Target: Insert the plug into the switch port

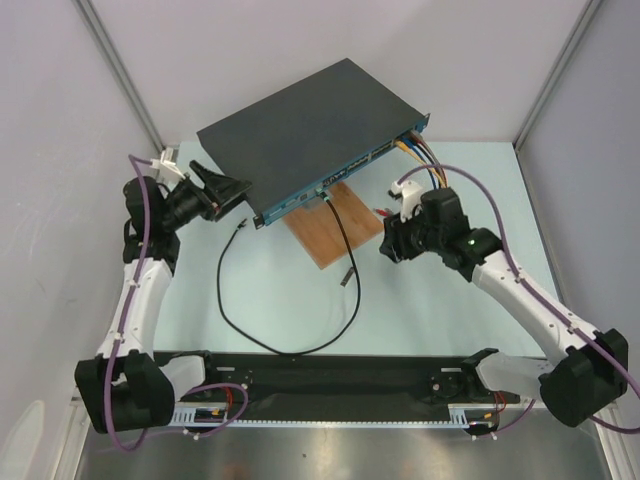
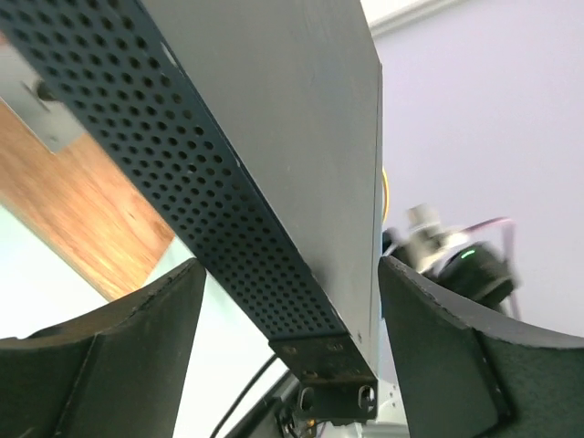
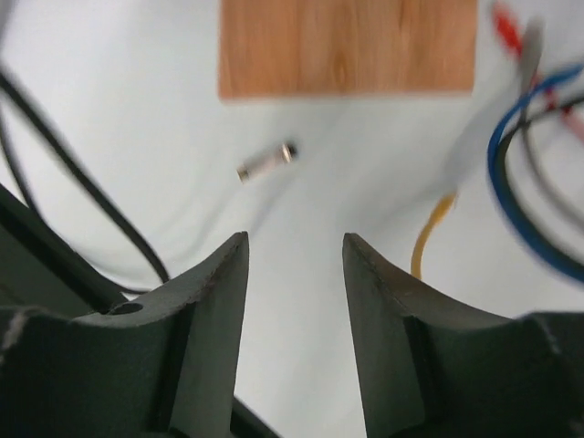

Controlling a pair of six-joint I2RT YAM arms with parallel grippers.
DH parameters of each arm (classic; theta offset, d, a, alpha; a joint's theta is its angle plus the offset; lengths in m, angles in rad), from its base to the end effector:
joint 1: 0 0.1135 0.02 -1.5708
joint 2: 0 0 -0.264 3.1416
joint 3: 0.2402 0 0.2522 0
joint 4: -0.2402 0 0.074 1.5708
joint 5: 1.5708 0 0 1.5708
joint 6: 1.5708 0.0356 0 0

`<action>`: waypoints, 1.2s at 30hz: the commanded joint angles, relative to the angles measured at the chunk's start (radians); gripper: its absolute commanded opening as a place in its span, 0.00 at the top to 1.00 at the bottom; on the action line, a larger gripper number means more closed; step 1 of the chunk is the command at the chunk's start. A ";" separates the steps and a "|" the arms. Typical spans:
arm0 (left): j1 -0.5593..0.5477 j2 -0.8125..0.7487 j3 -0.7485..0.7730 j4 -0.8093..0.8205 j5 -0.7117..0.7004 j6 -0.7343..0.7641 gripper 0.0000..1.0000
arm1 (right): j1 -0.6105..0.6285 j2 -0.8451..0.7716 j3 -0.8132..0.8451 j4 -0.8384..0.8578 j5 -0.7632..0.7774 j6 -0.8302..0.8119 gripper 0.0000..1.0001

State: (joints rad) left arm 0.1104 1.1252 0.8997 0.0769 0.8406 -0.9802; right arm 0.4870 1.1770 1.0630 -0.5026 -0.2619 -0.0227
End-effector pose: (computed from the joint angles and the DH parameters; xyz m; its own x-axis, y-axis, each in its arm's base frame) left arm 0.2564 0.0017 0.3410 -0.6292 -0.6272 -0.4591 0.2447 0.4008 -0.8829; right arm 0.2231 0.1286 0.3264 -0.4964 -0.2877 -0.8190 -0.6501 0.7484 0.1312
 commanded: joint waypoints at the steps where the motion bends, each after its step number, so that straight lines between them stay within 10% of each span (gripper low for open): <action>1: 0.057 -0.070 0.077 0.029 0.000 0.038 0.19 | 0.050 -0.028 -0.086 0.120 0.133 0.052 0.48; 11: 0.083 -0.143 0.067 -0.002 -0.025 0.021 0.17 | 0.191 0.154 -0.172 0.249 0.412 0.256 0.51; 36: 0.124 -0.153 0.025 0.021 -0.015 0.005 0.15 | 0.280 0.634 0.136 0.093 0.449 0.486 0.50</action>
State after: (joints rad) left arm 0.2234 0.9760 0.9276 0.0578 0.8150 -0.9699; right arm 0.7612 1.7828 1.1385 -0.3695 0.1722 0.4416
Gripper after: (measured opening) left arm 0.850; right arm 0.513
